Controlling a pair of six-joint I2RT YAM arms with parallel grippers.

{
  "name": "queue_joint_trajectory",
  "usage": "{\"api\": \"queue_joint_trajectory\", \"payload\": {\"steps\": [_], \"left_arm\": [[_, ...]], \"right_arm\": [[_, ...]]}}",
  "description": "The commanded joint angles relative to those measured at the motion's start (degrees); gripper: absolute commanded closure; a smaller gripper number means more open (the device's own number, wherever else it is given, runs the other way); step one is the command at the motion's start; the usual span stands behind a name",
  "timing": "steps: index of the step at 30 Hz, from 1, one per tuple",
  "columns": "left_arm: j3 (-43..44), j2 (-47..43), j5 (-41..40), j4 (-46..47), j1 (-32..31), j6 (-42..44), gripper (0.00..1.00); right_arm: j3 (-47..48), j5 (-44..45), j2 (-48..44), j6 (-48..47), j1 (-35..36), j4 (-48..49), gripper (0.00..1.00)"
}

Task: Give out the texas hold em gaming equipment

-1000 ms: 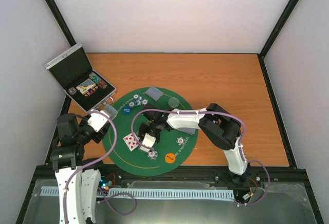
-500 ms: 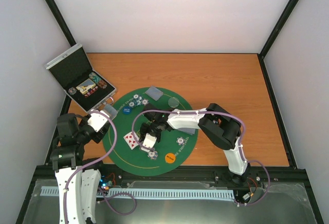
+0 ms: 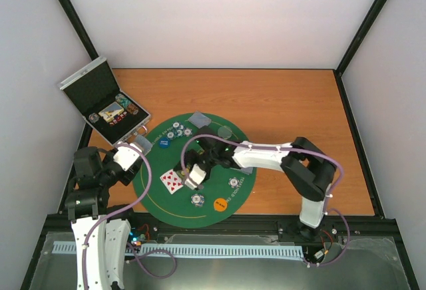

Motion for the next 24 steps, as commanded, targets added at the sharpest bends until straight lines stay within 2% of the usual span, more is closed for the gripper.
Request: {"api": "queue_joint_trajectory", "payload": {"steps": [1, 4, 6, 9, 11, 13, 16, 24], "left_arm": [[1.21, -0.23, 0.39, 0.43, 0.56, 1.93, 0.49], [1.11, -0.32, 0.59, -0.28, 0.56, 3.21, 0.49], [1.12, -0.17, 1.09, -0.99, 0.63, 4.39, 0.49], [1.54, 0.12, 2.07, -2.83, 0.56, 6.85, 0.49], [1.99, 0.42, 2.37, -4.35, 0.56, 8.44, 0.49], [2.49, 0.67, 2.12, -5.26, 0.56, 9.68, 0.49], [2.78, 1.11, 1.2, -5.71, 0.57, 10.59, 0.49], [3.71, 1.4, 2.78, -6.17, 0.57, 10.08, 0.49]], "right_arm": [[-3.96, -7.75, -7.59, 27.21, -2.59, 20.81, 0.26], [-5.52, -5.83, -10.97, 55.78, -5.25, 36.03, 0.1], [-3.81, -3.03, -11.92, 74.72, -6.79, 39.87, 0.02], [4.38, -1.01, -11.06, 96.65, -8.4, 29.51, 0.01], [9.68, -0.4, -8.97, 106.09, -8.42, 22.54, 0.04], [13.11, -3.91, -6.63, 114.59, -8.16, 19.7, 0.08], [16.65, -6.34, -3.97, 121.23, -6.98, 16.12, 0.11], [25.39, -8.04, 1.78, 114.24, -2.01, 2.73, 0.11]]}}
